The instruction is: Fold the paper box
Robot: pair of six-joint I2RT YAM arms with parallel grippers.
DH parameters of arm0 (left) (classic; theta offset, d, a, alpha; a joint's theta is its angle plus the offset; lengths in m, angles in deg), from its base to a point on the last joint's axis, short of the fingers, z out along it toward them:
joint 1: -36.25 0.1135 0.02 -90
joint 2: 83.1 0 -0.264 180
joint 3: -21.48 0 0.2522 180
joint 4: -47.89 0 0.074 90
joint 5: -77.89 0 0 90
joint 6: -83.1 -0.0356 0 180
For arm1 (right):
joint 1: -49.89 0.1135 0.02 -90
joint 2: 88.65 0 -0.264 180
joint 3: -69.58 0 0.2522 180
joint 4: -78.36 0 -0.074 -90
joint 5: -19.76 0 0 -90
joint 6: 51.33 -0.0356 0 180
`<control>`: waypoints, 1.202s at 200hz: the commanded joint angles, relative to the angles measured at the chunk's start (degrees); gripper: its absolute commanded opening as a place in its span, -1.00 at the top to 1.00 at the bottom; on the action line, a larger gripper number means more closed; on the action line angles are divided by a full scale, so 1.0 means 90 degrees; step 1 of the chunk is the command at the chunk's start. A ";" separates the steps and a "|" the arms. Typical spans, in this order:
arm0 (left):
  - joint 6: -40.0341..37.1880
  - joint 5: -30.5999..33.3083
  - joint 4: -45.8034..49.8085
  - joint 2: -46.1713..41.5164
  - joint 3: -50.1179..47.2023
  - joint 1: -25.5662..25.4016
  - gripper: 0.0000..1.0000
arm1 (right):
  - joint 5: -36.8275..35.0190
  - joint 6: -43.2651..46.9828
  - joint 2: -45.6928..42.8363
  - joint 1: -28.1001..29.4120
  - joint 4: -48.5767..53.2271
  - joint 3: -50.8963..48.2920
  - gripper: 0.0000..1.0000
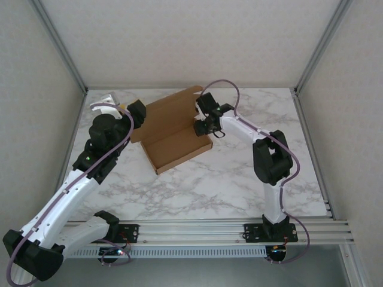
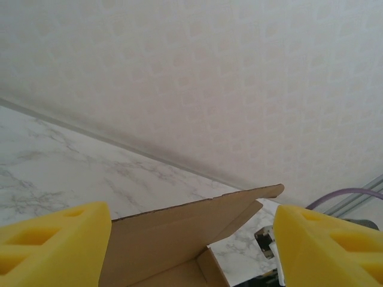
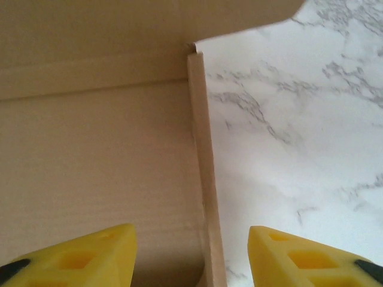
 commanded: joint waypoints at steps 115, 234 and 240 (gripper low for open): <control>-0.0256 0.0311 -0.0171 -0.0287 -0.0208 -0.0142 -0.47 | -0.0509 0.0354 0.1300 -0.0009 0.0633 0.0740 0.24; -0.0279 0.0312 -0.0171 -0.0341 -0.0227 -0.0137 -0.47 | -0.1764 0.0602 0.1623 0.0140 0.0774 0.0994 0.84; -0.0284 0.0311 -0.0171 -0.0351 -0.0230 -0.0142 -0.47 | -0.1958 0.0622 0.1609 0.0176 0.0789 0.0995 0.88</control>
